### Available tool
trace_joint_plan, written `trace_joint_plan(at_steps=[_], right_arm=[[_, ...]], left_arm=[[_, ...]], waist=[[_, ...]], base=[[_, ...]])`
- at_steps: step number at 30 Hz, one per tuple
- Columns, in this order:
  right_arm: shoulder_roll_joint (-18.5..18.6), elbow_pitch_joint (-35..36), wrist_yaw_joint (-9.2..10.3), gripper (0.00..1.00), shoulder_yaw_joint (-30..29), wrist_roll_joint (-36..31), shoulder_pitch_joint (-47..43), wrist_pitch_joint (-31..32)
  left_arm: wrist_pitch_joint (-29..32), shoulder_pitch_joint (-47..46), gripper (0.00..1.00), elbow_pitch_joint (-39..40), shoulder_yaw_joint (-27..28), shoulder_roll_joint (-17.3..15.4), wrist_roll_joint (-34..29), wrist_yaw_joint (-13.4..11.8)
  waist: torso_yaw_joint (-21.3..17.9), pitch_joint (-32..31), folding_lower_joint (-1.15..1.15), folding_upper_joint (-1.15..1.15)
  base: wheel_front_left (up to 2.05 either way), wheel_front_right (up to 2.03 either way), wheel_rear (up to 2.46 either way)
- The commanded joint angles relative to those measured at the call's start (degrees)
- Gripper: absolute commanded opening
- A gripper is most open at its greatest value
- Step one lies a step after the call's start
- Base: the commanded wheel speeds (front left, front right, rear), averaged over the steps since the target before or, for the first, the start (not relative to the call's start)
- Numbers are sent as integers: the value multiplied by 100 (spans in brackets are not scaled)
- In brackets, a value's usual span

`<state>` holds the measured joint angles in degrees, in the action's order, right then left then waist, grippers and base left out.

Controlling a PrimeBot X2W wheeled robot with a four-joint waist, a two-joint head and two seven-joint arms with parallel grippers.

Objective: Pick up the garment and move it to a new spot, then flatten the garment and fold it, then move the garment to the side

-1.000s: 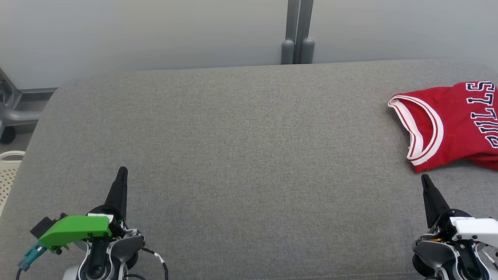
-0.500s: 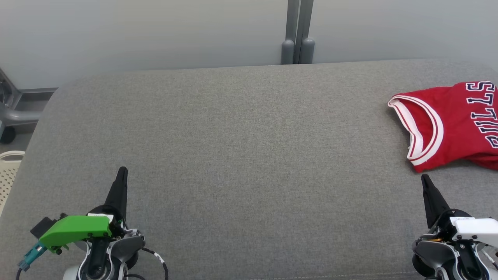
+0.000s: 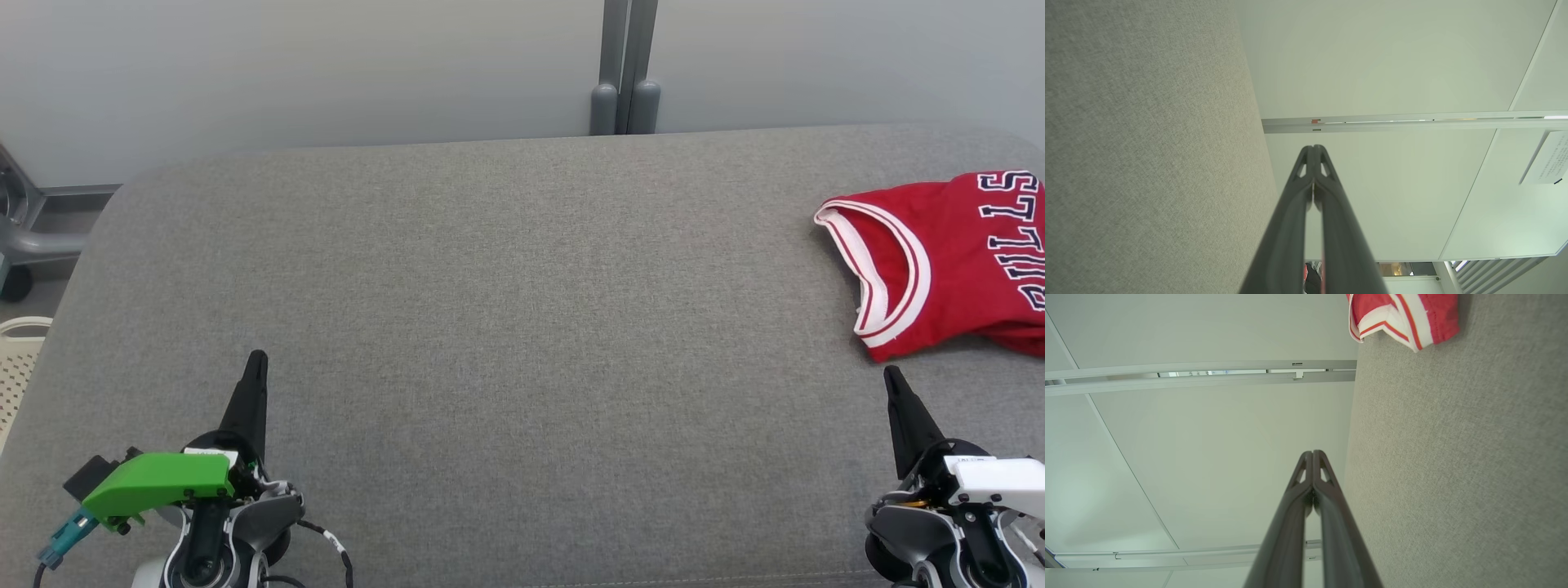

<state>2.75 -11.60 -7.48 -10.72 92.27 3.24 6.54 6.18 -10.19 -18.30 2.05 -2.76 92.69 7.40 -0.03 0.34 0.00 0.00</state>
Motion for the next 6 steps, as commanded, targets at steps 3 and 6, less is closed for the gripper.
trace_joint_plan(at_steps=[3,6], right_arm=[[24,26,-2,0,-10,40,51,17],[24,26,-2,0,-10,40,51,17]], left_arm=[[11,-72,0,7,19,-2,20,39],[11,-72,0,7,19,-2,20,39]], waist=[[0,0,0,0],[0,0,0,0]], base=[[0,0,0],[0,0,0]])
